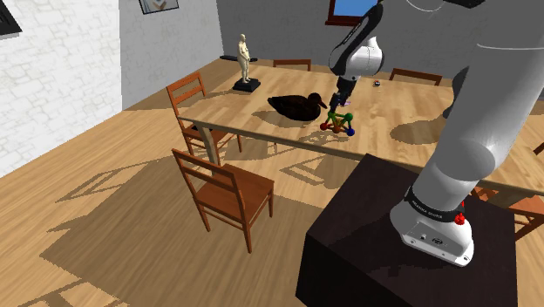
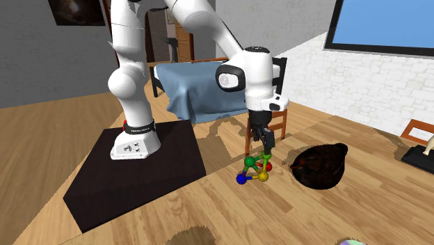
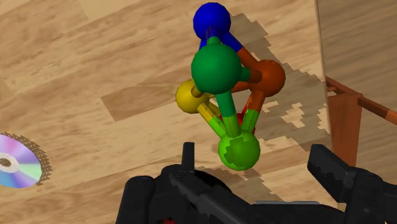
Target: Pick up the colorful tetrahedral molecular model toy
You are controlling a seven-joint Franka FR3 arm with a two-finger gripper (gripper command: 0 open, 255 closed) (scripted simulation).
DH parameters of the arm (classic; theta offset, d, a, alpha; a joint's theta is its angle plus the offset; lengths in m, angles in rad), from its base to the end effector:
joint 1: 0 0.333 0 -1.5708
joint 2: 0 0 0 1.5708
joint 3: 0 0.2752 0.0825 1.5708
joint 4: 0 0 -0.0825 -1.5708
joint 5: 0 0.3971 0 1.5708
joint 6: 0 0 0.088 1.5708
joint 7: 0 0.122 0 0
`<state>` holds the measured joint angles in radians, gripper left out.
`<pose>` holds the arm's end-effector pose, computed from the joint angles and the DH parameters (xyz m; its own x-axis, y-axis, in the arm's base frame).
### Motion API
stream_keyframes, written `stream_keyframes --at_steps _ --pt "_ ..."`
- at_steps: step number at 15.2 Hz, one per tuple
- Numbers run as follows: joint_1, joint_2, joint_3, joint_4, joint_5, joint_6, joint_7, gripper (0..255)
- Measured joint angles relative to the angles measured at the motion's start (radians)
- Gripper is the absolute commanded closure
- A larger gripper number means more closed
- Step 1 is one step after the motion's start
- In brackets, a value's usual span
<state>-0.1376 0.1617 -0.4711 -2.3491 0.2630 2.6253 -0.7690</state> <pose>0.4288 -0.3110 0.2176 0.9871 -0.0468 0.1530 -0.0517 -0.9983 0.0284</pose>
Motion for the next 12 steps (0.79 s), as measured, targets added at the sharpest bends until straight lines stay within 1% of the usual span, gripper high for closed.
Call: stream_keyframes --at_steps 6,7,12 --pt "-0.029 0.081 0.040 0.003 0.098 0.066 -0.075 0" --pt "-0.031 0.085 0.043 0.002 0.103 0.070 -0.080 255" --pt "-0.034 0.087 0.046 0.001 0.111 0.075 -0.086 255"
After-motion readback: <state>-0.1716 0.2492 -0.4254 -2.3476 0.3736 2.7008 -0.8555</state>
